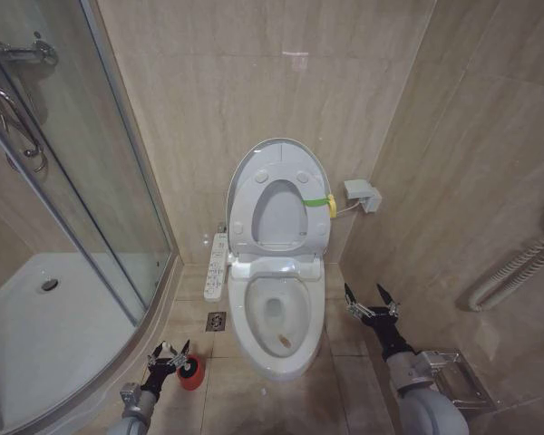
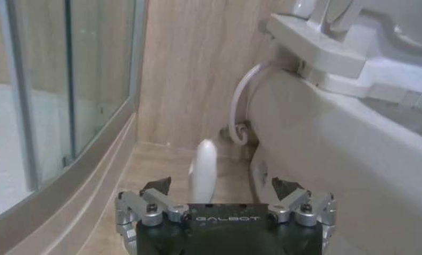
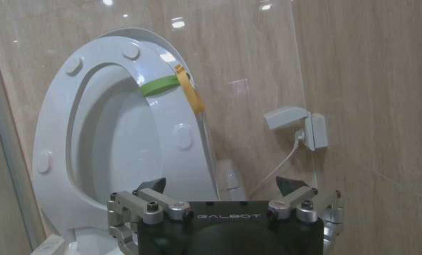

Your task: Open the toilet lid, clean the toilet bowl with a toilet brush, close the toilet lid, and flush.

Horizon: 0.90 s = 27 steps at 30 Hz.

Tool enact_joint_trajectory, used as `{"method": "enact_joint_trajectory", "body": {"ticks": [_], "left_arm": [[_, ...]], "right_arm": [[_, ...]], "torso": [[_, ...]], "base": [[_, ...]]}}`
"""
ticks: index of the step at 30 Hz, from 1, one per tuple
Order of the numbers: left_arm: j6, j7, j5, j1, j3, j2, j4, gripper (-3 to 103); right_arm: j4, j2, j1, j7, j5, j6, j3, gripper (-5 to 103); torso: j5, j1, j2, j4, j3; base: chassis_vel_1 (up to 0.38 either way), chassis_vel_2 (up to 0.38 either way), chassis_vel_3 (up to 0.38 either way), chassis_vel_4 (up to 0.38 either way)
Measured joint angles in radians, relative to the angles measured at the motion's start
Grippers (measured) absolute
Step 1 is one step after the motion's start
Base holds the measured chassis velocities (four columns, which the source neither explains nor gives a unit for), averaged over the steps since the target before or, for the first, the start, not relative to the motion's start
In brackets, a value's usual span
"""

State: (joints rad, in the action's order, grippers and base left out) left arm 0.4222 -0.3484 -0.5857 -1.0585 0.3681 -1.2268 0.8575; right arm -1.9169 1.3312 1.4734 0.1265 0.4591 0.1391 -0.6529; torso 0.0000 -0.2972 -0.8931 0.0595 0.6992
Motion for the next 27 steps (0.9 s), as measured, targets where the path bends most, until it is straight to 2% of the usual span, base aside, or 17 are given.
{"method": "enact_joint_trajectory", "body": {"ticks": [1,8,9,15,16,23,24,27], "left_arm": [[-0.001,0.002,0.002,0.001,0.001,0.000,-0.004,96],[-0.001,0.001,0.014,0.011,0.013,0.000,-0.030,96],[-0.001,-0.001,0.018,0.015,0.015,0.000,-0.034,89],[0.008,-0.012,0.025,0.028,0.018,-0.002,-0.045,89],[0.009,-0.013,0.025,0.029,0.018,-0.003,-0.046,61],[0.015,-0.024,0.033,0.022,0.020,-0.012,-0.048,61],[0.016,-0.024,0.038,0.021,0.022,-0.014,-0.050,34],[0.019,-0.026,0.044,0.021,0.027,-0.015,-0.055,34]], "right_arm": [[0.000,0.000,0.000,0.000,0.000,0.000,0.000,100],[0.000,0.000,0.000,0.000,0.000,0.000,0.000,100],[0.000,0.000,0.000,0.000,0.000,0.000,0.000,100],[0.000,0.000,0.000,0.000,0.000,0.000,0.000,100],[0.000,0.000,0.000,0.000,0.000,0.000,0.000,100],[0.000,0.000,0.000,0.000,0.000,0.000,0.000,100],[0.000,0.000,0.000,0.000,0.000,0.000,0.000,100],[0.000,0.000,0.000,0.000,0.000,0.000,0.000,100]], "torso": [[0.0001,0.000,0.000,0.0000,0.000],[0.0000,0.000,0.000,0.0000,0.000],[0.0000,0.000,0.000,0.0000,0.000],[0.0000,0.000,0.000,0.0000,0.000],[0.0000,0.000,0.000,0.0000,0.000],[-0.0001,0.000,0.000,0.0000,0.000],[0.0000,0.000,0.000,0.0000,0.000],[0.0003,0.000,0.000,0.0000,0.000]], "base": [[0.000,0.000,0.000,0.000],[0.000,0.000,0.000,0.000],[0.000,0.000,0.000,0.000],[0.000,0.000,0.000,0.000],[0.000,0.000,0.000,0.000],[0.000,0.000,0.000,0.000],[0.000,0.000,0.000,0.000],[0.000,0.000,0.000,0.000]]}}
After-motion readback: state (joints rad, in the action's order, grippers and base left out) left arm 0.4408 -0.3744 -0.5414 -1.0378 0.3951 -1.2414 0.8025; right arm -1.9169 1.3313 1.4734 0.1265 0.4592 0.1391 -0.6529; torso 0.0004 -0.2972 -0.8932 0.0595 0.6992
